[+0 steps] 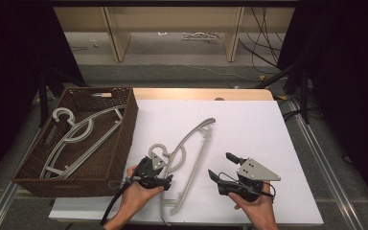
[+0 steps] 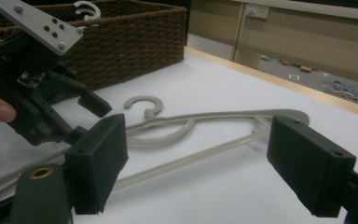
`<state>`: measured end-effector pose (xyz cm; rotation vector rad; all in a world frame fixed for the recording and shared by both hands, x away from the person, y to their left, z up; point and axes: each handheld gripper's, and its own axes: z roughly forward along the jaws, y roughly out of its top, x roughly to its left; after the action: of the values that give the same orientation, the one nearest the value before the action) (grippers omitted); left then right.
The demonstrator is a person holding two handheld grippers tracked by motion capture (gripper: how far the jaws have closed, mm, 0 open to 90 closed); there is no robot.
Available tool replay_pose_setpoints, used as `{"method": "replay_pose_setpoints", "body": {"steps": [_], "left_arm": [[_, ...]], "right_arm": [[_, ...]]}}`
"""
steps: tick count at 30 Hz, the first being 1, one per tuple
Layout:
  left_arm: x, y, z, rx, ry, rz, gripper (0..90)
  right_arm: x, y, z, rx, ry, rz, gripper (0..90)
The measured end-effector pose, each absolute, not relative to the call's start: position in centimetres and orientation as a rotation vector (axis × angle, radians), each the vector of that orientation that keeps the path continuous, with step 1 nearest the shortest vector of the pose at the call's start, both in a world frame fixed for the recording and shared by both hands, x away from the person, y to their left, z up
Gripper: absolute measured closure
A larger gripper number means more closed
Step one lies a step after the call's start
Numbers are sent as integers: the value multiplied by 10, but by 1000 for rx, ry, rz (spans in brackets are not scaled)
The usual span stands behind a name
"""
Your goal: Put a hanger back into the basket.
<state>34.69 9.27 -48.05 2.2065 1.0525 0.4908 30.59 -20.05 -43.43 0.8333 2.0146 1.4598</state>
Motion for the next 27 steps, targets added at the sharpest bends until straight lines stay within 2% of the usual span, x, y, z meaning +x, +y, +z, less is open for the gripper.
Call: {"method": "replay_pose_setpoints", "body": {"steps": [3,9,12,13,16,24,27], "left_arm": [[353,94,-482,2216,1070,449,309],[356,90,-483,2298,1044,397,394],[359,89,-481,2330,1012,368,465],[360,89,-481,2332,1014,346,515],[365,92,-480,2340,1011,286,521],[379,96,-475,2388,1004,214,638],[381,95,-475,2400,1011,205,639]], "right_arm": [[307,-200,-435,827,2016,1452,212],[305,-199,-434,842,2021,1448,213],[305,-199,-434,831,2017,1452,213],[304,-199,-434,851,2042,1448,213],[304,-199,-434,847,2045,1450,215],[304,-197,-435,836,2052,1459,216],[305,-197,-435,819,2032,1454,217]]}}
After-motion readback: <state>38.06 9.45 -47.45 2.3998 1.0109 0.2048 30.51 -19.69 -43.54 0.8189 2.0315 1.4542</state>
